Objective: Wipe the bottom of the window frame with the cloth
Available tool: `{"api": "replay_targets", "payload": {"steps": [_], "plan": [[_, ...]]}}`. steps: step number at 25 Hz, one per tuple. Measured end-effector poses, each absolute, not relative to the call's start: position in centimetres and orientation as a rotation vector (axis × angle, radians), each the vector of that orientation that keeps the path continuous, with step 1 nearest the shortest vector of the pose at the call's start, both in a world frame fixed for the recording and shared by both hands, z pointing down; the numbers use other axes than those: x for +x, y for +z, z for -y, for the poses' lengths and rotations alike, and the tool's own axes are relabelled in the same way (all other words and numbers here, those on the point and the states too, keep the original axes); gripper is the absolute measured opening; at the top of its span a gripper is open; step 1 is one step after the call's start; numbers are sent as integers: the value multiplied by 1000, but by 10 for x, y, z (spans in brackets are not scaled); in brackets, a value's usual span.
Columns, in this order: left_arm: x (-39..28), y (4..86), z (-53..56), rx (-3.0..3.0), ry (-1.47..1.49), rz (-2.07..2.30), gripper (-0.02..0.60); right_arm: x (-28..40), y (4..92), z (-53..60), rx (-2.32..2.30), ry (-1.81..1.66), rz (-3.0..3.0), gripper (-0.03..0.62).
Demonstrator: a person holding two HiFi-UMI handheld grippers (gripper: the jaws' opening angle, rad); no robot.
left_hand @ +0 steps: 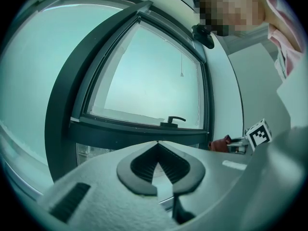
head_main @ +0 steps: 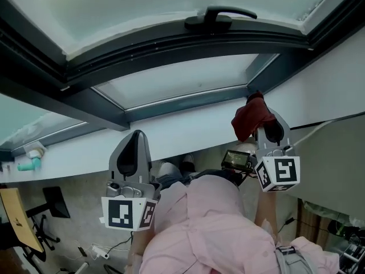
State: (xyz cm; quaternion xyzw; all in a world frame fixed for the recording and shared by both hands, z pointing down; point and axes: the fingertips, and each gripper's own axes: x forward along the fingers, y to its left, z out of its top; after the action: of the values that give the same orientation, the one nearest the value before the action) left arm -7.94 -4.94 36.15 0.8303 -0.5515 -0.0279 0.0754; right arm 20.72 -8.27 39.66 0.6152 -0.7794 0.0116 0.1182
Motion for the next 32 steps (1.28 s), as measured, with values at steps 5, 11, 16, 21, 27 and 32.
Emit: {"api": "replay_targets", "payload": {"steps": [5, 11, 16, 21, 27, 32], "plan": [[-94, 363, 40, 2498, -85, 1633, -5, 227, 382, 46, 1926, 24, 2200, 66], [-116, 354, 32, 2499, -124, 1625, -5, 231, 365, 22, 2023, 26, 2124, 66], [-132, 349, 30, 2510, -144, 1580, -5, 222, 341, -1, 2069, -5, 2068, 66], [-138, 353, 27, 2528, -156, 1533, -5, 222, 331, -28, 2120, -33, 1999, 66], [-149, 362, 19, 2521, -133, 1533, -5, 220, 344, -42, 2140, 2, 1967, 66], [-156, 362, 21, 2521, -127, 1549, -5, 213, 350, -41, 2133, 13, 1980, 66]]}}
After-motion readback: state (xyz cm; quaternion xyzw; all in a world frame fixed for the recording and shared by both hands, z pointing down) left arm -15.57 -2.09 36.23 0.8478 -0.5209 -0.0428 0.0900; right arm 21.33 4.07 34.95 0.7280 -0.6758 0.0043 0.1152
